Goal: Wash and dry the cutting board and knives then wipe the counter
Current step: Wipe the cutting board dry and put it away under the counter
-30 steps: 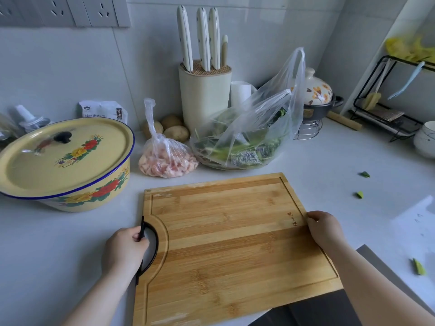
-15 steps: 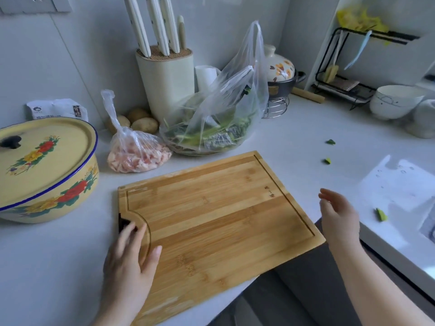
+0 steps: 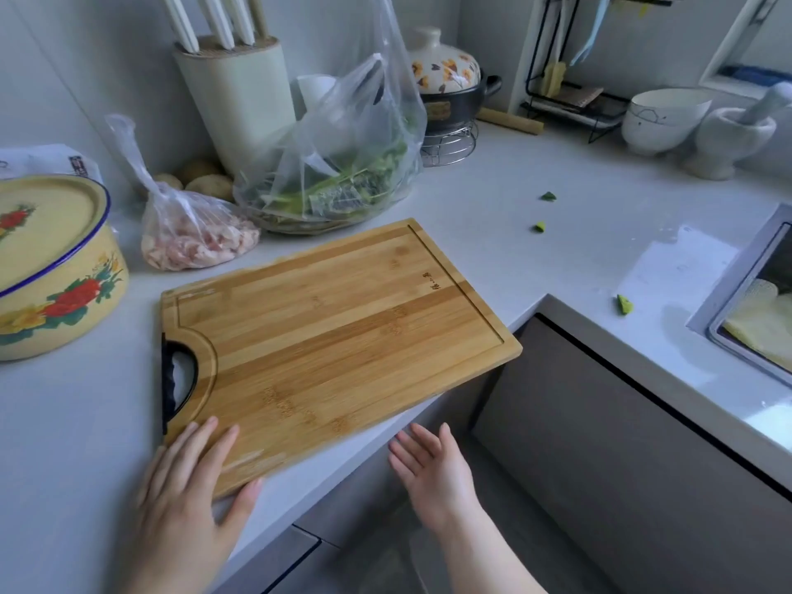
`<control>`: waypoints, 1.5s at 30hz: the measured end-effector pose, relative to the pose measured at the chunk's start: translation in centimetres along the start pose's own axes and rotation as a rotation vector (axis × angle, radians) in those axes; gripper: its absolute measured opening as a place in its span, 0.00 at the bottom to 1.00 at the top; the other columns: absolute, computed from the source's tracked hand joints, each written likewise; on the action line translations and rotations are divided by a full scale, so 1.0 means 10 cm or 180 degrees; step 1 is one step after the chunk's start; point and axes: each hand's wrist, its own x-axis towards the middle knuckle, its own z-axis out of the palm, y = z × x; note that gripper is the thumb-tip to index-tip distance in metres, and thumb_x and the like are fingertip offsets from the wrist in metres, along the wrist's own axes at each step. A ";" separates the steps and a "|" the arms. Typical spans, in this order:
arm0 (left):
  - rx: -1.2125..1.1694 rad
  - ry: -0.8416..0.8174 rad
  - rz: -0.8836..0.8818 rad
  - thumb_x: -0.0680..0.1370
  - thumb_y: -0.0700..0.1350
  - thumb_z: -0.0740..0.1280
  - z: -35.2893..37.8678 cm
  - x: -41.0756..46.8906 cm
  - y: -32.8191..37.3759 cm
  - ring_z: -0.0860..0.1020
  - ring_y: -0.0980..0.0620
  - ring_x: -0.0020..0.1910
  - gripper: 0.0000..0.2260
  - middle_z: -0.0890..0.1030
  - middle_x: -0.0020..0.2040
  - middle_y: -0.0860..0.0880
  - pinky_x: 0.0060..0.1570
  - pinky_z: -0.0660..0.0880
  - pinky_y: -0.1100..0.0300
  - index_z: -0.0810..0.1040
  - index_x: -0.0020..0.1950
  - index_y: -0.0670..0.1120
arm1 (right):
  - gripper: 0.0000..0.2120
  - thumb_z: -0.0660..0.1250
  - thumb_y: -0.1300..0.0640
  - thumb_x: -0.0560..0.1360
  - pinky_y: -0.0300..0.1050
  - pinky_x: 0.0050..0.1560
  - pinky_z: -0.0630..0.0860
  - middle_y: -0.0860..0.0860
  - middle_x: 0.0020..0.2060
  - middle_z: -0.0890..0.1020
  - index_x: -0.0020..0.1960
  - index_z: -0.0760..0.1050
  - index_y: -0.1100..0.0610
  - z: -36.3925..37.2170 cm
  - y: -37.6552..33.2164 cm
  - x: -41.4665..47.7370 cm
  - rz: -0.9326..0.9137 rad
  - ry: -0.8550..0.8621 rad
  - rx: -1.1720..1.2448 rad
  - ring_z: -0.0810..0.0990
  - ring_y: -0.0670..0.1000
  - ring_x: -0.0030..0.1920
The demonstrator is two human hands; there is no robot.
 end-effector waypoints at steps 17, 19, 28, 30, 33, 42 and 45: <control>0.0400 0.0337 0.0143 0.77 0.64 0.43 0.10 0.02 -0.10 0.66 0.45 0.60 0.36 0.79 0.57 0.37 0.58 0.59 0.51 0.79 0.56 0.38 | 0.17 0.50 0.53 0.82 0.47 0.41 0.81 0.59 0.45 0.81 0.48 0.73 0.62 0.14 0.38 -0.02 0.0204 -0.0613 0.0385 0.80 0.57 0.47; 0.0375 0.0308 0.0108 0.77 0.65 0.43 0.10 0.01 -0.10 0.67 0.44 0.60 0.37 0.79 0.57 0.37 0.58 0.60 0.49 0.79 0.56 0.38 | 0.12 0.52 0.59 0.81 0.44 0.37 0.82 0.60 0.47 0.80 0.52 0.73 0.63 0.08 0.37 -0.06 0.0094 -0.0549 0.0112 0.79 0.56 0.46; 0.0253 0.0387 0.0286 0.79 0.62 0.41 0.03 -0.02 0.03 0.66 0.43 0.59 0.33 0.79 0.56 0.35 0.71 0.43 0.59 0.76 0.58 0.40 | 0.24 0.68 0.60 0.72 0.44 0.42 0.75 0.59 0.43 0.75 0.66 0.64 0.57 -0.58 0.03 -0.45 -0.0469 0.0007 -0.2198 0.75 0.54 0.40; 0.0230 0.0316 0.0489 0.79 0.60 0.41 0.03 0.02 0.20 0.66 0.43 0.60 0.28 0.79 0.57 0.36 0.71 0.41 0.62 0.71 0.60 0.43 | 0.21 0.67 0.63 0.72 0.40 0.37 0.73 0.58 0.45 0.79 0.63 0.66 0.56 -0.72 -0.10 -0.59 -0.0756 0.0436 -0.2615 0.77 0.52 0.38; 0.0426 0.0039 0.0737 0.76 0.57 0.52 0.15 0.13 0.50 0.75 0.40 0.59 0.23 0.79 0.58 0.38 0.66 0.53 0.54 0.72 0.61 0.43 | 0.19 0.66 0.63 0.73 0.37 0.35 0.70 0.55 0.44 0.78 0.61 0.65 0.52 -0.97 -0.31 -0.77 -0.1165 0.0877 -0.3149 0.77 0.50 0.40; 0.0755 -0.0453 0.0371 0.79 0.60 0.37 0.31 0.20 0.85 0.78 0.35 0.55 0.36 0.78 0.58 0.35 0.55 0.60 0.45 0.74 0.60 0.37 | 0.34 0.75 0.78 0.38 0.45 0.44 0.78 0.59 0.43 0.84 0.44 0.82 0.66 -1.85 -0.76 -0.82 -0.3625 0.2394 -0.6255 0.75 0.59 0.49; 0.0794 -0.0461 0.0327 0.79 0.61 0.37 0.35 0.18 0.86 0.77 0.35 0.56 0.35 0.77 0.59 0.34 0.56 0.62 0.44 0.72 0.62 0.38 | 0.29 0.66 0.76 0.55 0.44 0.73 0.44 0.65 0.54 0.80 0.56 0.75 0.70 -2.08 -0.96 -0.79 -0.3893 0.2549 -0.6778 0.63 0.63 0.63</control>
